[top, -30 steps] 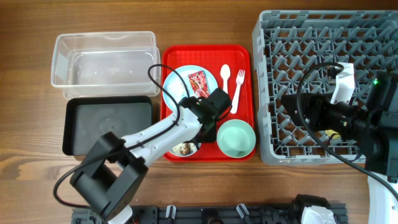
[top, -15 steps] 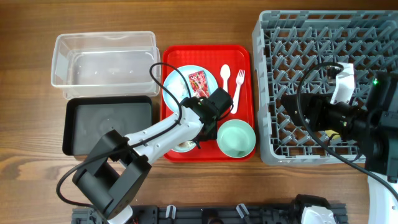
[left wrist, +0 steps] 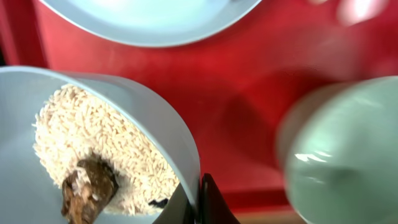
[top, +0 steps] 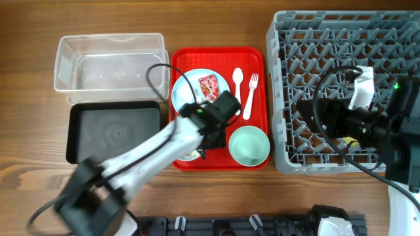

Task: Sort waste into correct bins and load items into the dishwasher rack
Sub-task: 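Tip the rice bowl over the black tray to dump the rice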

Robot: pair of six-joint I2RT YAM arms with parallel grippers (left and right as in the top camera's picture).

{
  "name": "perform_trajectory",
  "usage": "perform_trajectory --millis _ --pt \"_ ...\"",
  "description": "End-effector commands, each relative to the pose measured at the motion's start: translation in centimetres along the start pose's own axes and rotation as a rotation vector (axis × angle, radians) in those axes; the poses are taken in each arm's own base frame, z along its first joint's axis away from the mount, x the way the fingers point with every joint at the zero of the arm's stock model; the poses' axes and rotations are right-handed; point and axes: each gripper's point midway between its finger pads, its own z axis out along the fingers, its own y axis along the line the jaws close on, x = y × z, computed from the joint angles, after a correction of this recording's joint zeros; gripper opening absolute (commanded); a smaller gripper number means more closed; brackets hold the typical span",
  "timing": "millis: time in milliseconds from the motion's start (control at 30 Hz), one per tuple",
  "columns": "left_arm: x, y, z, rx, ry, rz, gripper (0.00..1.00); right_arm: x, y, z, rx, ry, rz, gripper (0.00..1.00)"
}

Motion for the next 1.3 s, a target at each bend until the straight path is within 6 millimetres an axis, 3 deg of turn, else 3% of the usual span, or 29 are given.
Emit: perform_trajectory --millis 0,100,233,600,733,1133,1267 --pt "-2.3 0.8 -5.7 0.148 -0.103 -0.059 0.04 -0.4 0.3 -0.2 -0.006 -0.009 -0.004 0.8" --pt "-3.7 3.0 -8.0 0.217 -0.129 -0.114 0.04 -0.5 0.3 -0.2 -0.006 -0.013 0.015 0.8" --pt "-5.2 5.9 -9.4 0.4 -0.078 -0.182 0.04 -0.5 0.4 -0.2 -0.007 -0.013 0.016 0.8" --pt "-6.6 13.3 -10.1 0.865 -0.133 -0.332 0.04 -0.6 0.4 -0.2 -0.007 -0.015 0.014 0.8" --pt "-6.3 15.5 -9.1 0.96 -0.163 -0.39 0.04 -0.6 0.4 -0.2 -0.007 -0.015 0.014 0.8" --pt "-7.6 18.2 -10.2 1.331 -0.272 -0.508 0.04 -0.6 0.4 -0.2 -0.007 -0.015 0.021 0.8" --pt "-7.9 18.5 -9.3 1.376 -0.24 -0.561 0.04 -0.6 0.4 -0.2 -0.007 -0.015 0.021 0.79"
